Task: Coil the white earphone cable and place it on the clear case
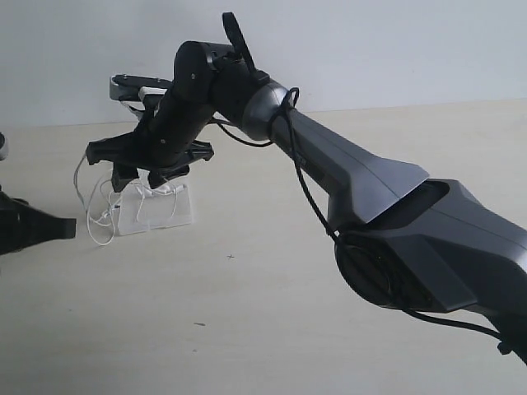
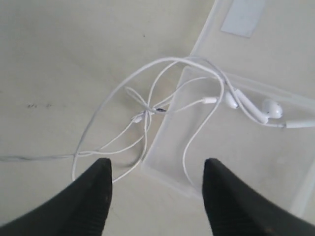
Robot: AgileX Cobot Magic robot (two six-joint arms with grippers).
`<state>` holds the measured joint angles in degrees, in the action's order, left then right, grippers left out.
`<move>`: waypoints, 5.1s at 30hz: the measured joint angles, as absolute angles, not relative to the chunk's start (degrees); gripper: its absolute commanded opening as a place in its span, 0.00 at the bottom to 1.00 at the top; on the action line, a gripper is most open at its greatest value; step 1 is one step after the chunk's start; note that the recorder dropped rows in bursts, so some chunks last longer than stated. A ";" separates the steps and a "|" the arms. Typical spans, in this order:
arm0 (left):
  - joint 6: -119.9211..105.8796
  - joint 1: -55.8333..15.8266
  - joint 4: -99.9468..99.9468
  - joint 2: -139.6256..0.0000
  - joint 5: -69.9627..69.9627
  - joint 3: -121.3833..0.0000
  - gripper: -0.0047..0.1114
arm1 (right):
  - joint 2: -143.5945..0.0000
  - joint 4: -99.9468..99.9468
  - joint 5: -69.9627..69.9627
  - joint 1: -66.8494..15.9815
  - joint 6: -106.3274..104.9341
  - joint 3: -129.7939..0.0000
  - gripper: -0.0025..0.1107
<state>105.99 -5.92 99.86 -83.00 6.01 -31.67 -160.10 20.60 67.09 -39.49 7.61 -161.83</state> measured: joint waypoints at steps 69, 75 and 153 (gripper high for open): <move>67.84 7.28 84.48 -115.79 -36.09 -72.27 0.04 | -159.42 20.86 70.21 -39.23 6.04 -161.98 0.54; 71.08 7.19 86.26 -116.31 -36.98 -74.08 0.04 | -157.59 17.42 70.33 -39.23 5.92 -161.98 0.54; 101.23 -10.82 82.69 -48.20 11.76 -21.44 0.04 | -144.16 11.90 70.41 -39.23 -0.86 -139.88 0.39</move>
